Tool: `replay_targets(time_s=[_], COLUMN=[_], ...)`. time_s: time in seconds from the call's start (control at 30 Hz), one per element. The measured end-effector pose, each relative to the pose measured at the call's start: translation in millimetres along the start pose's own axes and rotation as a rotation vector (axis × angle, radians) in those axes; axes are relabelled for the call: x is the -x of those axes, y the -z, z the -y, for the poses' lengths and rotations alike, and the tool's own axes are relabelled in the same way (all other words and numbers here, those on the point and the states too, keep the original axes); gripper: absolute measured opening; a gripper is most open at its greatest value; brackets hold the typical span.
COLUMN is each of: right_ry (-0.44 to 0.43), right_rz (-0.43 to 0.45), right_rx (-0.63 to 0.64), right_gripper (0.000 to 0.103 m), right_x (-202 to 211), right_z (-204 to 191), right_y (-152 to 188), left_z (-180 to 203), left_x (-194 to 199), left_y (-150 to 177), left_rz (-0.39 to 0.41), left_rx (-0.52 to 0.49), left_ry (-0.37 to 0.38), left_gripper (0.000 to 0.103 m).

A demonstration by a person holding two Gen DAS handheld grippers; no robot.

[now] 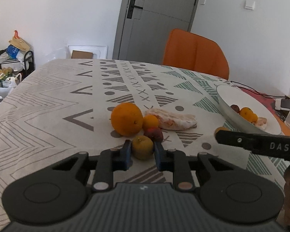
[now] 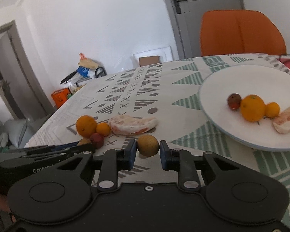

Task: Organize fruits
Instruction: 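Close the right gripper on a yellow-brown fruit while the left gripper closes on another, then lift and carry both yellow-brown fruits over the white plate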

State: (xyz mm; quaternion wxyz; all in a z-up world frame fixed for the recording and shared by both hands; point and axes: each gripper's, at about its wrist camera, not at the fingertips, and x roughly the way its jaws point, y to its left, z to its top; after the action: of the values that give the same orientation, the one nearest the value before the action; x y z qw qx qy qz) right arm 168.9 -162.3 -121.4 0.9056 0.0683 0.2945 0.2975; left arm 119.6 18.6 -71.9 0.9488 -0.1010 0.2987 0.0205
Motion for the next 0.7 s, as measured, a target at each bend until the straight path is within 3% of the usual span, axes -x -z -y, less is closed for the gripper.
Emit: replay_targets(time_s=[0.7], right_ry=[0.077], right_rz=[0.106], right_rx=[-0.041], right_gripper=[0.024], right_x=[39], right_z=[32], right_y=[-7], left_z=[32], left_x=[25], left_y=[-18], left_rz=[0.088], left_rx=[-0.034], left_ry=[0.036], left_gripper=[0.023])
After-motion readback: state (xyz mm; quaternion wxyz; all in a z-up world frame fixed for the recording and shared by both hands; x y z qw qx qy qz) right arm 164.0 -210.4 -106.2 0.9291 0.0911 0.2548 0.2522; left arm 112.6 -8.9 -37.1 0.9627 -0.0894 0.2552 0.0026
